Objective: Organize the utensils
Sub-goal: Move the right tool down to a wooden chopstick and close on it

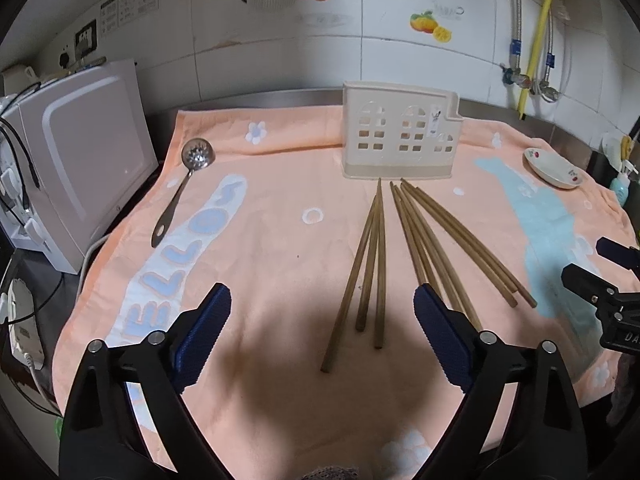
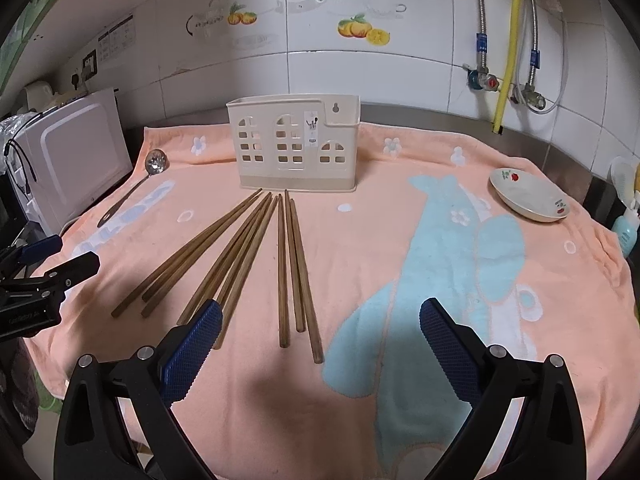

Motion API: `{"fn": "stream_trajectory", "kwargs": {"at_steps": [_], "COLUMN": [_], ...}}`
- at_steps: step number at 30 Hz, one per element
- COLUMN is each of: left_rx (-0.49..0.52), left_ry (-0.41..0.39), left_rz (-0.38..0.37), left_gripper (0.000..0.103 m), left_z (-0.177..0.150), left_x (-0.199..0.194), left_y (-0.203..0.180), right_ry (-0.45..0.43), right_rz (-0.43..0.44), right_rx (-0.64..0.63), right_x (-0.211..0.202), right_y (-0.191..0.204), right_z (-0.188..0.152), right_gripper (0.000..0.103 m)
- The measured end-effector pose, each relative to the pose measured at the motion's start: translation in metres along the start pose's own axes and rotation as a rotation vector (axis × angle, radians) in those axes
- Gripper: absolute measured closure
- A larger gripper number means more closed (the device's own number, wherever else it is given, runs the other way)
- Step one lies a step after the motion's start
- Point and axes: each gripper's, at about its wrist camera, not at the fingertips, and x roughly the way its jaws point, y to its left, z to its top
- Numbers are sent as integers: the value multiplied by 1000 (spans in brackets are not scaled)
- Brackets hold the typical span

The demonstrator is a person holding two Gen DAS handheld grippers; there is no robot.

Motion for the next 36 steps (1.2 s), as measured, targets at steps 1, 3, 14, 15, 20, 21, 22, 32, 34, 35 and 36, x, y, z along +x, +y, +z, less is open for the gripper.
{"fn": "stream_trajectory", "kwargs": {"at_steps": [1, 3, 14, 15, 20, 21, 22, 32, 34, 35, 36], "left_rx": [-2, -6, 2, 3, 5, 5, 9, 33, 39, 43, 45], "left_ry": [8, 21, 81, 88, 120, 129, 133, 171, 176, 178, 179], "left_rz": [-3, -7, -21, -25, -41, -49, -47, -67, -72, -75, -76], "left_gripper": [15, 19, 42, 42, 42, 42, 42, 44, 46, 47, 48], "left_z": [1, 2, 2, 2, 2, 2, 2, 2, 3, 3, 4], "left_x": [3, 9, 38, 42, 55, 59, 61, 76, 77, 78, 78], "left_y": [1, 2, 3, 3, 5, 5, 5, 2, 2, 1, 1], "right_ry": [4, 14, 68, 75, 113, 118, 122, 162, 172, 174, 177], "right_rz": [-2, -4, 0, 2, 21, 25, 28, 56, 58, 57, 57], "right_rx": [1, 6, 15, 16, 20, 21, 20, 14, 6, 1, -5], "right_x": [2, 7, 30, 32, 44, 46, 48, 64, 68, 69, 70], "right_y": [-1, -1, -5, -6, -7, -7, -7, -8, -8, -8, -8], "right_z": [0, 1, 0, -1, -3, -3, -3, -3, -3, -3, -3], "right_gripper": [8, 8, 20, 23, 33, 34, 37, 60, 64, 64, 66]}}
